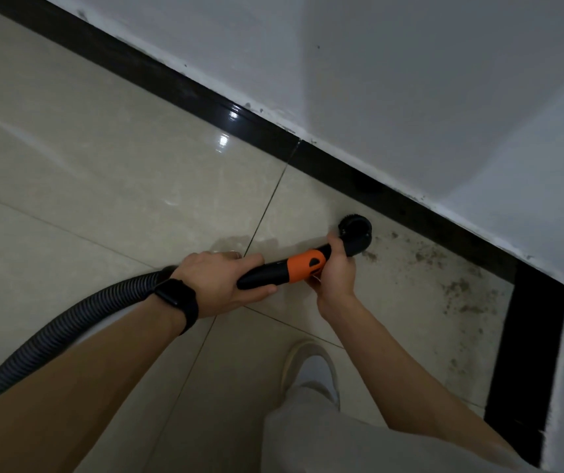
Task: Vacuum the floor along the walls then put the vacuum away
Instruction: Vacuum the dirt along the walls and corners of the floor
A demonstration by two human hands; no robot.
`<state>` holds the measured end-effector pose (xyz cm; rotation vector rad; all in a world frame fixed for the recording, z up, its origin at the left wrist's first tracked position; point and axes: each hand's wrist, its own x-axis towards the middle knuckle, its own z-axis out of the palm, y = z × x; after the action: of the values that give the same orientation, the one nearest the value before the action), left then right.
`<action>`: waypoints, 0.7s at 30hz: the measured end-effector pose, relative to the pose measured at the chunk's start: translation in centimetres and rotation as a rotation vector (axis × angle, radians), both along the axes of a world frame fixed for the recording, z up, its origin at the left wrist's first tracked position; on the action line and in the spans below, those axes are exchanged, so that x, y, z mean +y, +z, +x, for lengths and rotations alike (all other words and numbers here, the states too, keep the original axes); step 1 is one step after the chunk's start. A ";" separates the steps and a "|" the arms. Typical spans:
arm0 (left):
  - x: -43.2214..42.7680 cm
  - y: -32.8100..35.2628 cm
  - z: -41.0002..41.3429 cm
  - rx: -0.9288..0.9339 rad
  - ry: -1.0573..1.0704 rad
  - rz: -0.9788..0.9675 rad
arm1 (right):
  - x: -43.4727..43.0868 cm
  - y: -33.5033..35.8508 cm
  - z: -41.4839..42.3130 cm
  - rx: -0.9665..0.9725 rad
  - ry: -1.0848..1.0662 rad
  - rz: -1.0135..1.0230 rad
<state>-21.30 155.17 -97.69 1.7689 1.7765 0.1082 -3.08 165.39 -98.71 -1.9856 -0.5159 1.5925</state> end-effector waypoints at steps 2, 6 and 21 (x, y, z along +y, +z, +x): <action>0.4 0.0 0.2 -0.001 0.007 -0.002 | 0.6 0.0 0.1 0.004 -0.010 -0.001; 1.0 -0.1 0.5 -0.010 0.025 -0.010 | 1.5 0.0 0.0 0.009 -0.011 0.006; 0.5 -0.1 -2.1 -0.054 0.159 0.075 | 2.8 0.7 -4.3 0.098 0.035 0.037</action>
<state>-23.40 155.72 -97.76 1.6580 1.8944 0.2887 -7.40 168.18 -98.04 -1.8709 -0.5399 1.6800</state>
